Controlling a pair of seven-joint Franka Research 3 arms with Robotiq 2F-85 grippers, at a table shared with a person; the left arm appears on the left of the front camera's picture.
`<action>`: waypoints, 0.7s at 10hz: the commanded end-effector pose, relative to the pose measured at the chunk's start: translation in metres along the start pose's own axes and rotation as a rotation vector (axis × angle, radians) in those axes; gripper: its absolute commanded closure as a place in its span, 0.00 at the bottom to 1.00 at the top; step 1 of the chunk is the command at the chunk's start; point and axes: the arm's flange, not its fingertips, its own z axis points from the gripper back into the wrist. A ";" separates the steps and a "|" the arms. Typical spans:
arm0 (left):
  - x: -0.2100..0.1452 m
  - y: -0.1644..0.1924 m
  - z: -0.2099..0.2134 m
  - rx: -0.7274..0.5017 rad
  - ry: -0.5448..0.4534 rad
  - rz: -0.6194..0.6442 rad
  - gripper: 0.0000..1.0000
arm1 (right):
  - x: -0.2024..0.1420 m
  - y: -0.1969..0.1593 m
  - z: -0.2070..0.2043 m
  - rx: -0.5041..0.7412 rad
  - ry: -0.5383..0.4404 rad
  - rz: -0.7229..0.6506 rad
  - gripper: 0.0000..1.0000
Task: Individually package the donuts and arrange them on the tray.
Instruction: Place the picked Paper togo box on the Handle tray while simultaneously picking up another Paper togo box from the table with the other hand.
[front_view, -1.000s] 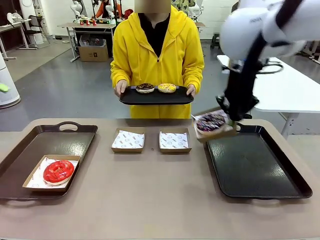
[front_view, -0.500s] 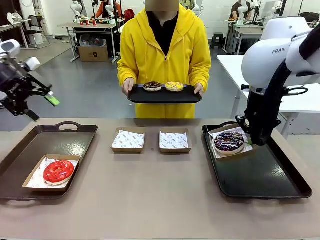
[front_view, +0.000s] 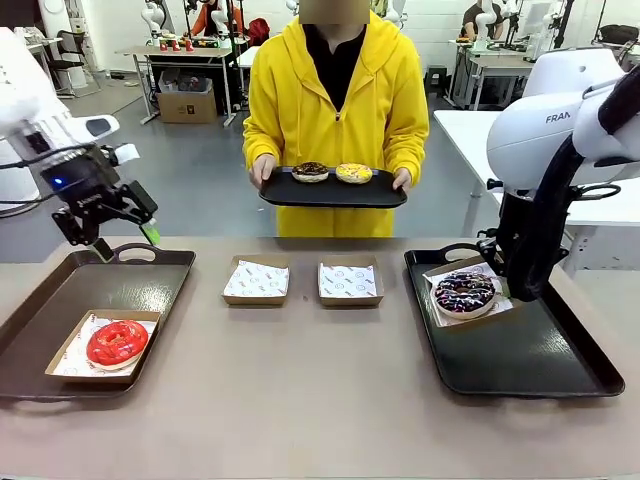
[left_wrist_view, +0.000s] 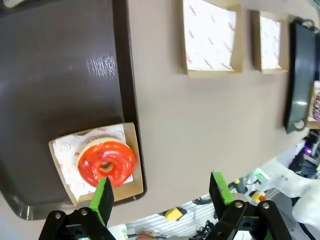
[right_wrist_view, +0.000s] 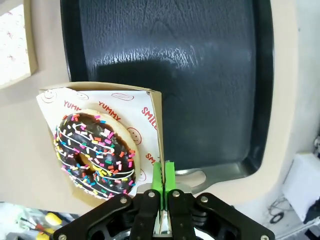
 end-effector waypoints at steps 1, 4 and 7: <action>0.009 -0.013 -0.022 0.105 -0.067 0.017 0.00 | 0.001 0.002 0.004 0.012 -0.003 -0.002 0.98; 0.010 -0.015 -0.021 0.076 -0.054 -0.016 0.00 | 0.001 0.002 0.004 0.012 -0.003 -0.002 0.98; 0.010 -0.015 -0.021 0.076 -0.054 -0.016 0.00 | 0.001 0.002 0.004 0.012 -0.003 -0.002 0.98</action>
